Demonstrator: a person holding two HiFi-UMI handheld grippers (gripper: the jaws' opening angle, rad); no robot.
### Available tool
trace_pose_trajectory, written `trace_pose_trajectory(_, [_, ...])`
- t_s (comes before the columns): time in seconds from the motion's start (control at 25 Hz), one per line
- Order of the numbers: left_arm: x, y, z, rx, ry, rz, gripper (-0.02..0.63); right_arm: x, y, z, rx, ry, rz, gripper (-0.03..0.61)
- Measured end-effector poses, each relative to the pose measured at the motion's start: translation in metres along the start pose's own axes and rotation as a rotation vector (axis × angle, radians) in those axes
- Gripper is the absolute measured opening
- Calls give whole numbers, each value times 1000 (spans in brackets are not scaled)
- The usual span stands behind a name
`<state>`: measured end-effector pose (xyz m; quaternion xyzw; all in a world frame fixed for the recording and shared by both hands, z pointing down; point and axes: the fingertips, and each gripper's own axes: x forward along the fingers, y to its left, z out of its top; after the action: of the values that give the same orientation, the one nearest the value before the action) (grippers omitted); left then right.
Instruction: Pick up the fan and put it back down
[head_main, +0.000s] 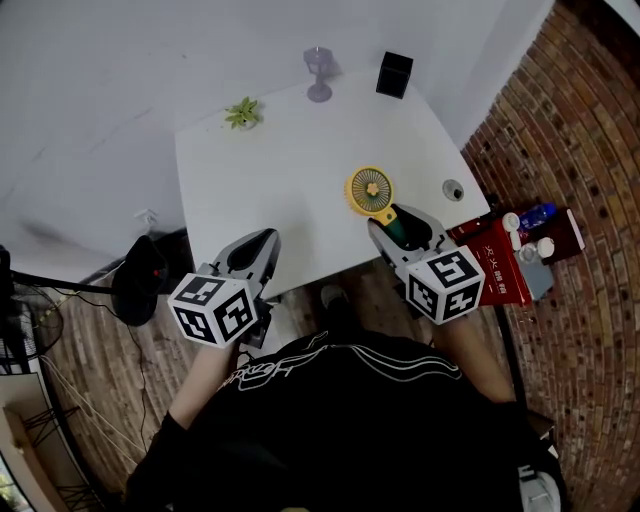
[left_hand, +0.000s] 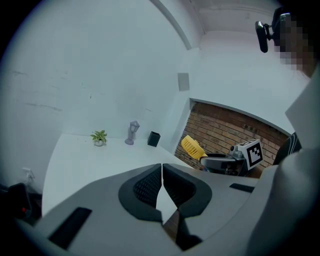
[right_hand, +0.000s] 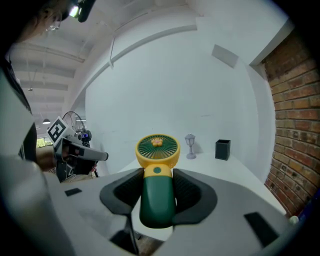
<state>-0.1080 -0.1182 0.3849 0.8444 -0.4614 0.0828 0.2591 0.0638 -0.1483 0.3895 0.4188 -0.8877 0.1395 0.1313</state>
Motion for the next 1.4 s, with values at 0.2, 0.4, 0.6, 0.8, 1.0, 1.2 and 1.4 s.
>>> trace_pose_trajectory(0.2, [2,-3,-1,5,5,-6,35,-4,0,-2,3,-3,-6,183])
trace_pose_trajectory(0.4, [9,-8,-3,4,14,-21,35,-7,-7,-1,6,-4,-20,183])
trace_pose_trajectory(0.6, [18,-11,0,4,18,-30,35,-6,-17,0,8,2,-27,183])
trace_pose_trajectory(0.8, [31,-5,3,-10,22,-27,35,8,-27,5,3,9,-22,183])
trace_pose_trajectory(1.0, [45,2,-1,-32,47,-23,35,29,-38,8,4,31,-13,183])
trace_pose_trajectory(1.2, [56,15,4,-45,50,-11,35,58,-49,12,-9,56,-6,183])
trace_pose_trajectory(1.4, [64,29,12,-63,47,9,35,89,-61,11,-10,97,2,183])
